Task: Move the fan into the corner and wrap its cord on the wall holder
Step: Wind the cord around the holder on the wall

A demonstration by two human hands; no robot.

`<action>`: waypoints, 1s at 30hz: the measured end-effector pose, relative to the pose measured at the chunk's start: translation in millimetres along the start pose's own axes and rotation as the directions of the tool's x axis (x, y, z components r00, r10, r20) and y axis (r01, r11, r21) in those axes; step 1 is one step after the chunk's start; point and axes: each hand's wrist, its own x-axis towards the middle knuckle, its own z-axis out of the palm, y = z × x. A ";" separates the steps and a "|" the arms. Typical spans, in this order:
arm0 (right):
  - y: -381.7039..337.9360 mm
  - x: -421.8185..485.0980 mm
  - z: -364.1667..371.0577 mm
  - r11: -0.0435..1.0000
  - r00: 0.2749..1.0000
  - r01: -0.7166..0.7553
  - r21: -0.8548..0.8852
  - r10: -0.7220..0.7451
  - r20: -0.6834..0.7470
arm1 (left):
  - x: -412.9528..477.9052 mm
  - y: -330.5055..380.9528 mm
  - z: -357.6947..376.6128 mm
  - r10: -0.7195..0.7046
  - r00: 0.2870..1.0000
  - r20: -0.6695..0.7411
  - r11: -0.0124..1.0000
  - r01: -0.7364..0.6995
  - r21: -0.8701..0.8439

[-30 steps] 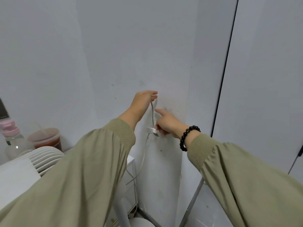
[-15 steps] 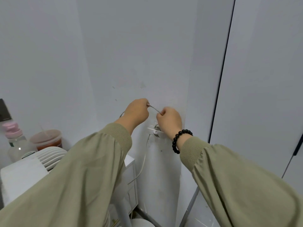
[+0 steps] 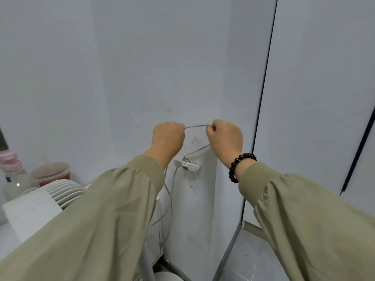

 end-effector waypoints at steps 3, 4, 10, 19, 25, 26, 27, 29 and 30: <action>25.5 5.1 -14.6 0.942 0.957 -0.265 0.204 0.283 -0.067 | -4.1 -8.9 -2.2 -0.117 0.992 0.045 0.993 0.117 0.007; 31.1 3.0 -17.9 0.926 0.941 -0.305 0.223 0.329 -0.077 | -6.8 -12.1 -1.9 -0.133 0.989 0.063 0.991 0.132 0.027; 14.0 -7.9 -30.5 0.973 0.987 0.115 -0.199 -0.134 -0.087 | -5.1 8.9 -19.4 -0.007 1.000 0.030 0.997 0.005 0.074; 22.8 12.0 -52.4 0.275 0.781 -0.482 0.832 0.565 0.265 | -19.8 -16.3 -7.5 -0.405 0.892 0.199 0.850 0.448 -0.277; 41.0 5.9 -53.2 0.234 0.782 -0.593 0.770 0.398 0.481 | -17.3 -44.3 -2.9 -0.601 0.697 0.390 0.186 0.597 -0.781; 41.1 4.7 -53.8 0.223 0.779 -0.610 0.761 0.346 0.523 | -12.6 -43.4 -7.4 -0.593 0.705 0.389 0.067 0.525 -0.849; 39.9 3.2 -55.4 0.183 0.765 -0.634 0.751 0.296 0.573 | -9.0 -40.9 -14.4 -0.586 0.714 0.382 -0.020 0.459 -0.888; 37.8 1.7 -57.2 0.058 0.720 -0.685 0.726 0.208 0.662 | -4.5 -37.2 -28.6 -0.559 0.735 0.384 -0.171 0.352 -0.920; 37.1 0.7 -57.6 -0.005 0.699 -0.704 0.710 0.170 0.695 | -4.2 -36.4 -34.5 -0.515 0.758 0.400 -0.232 0.326 -0.916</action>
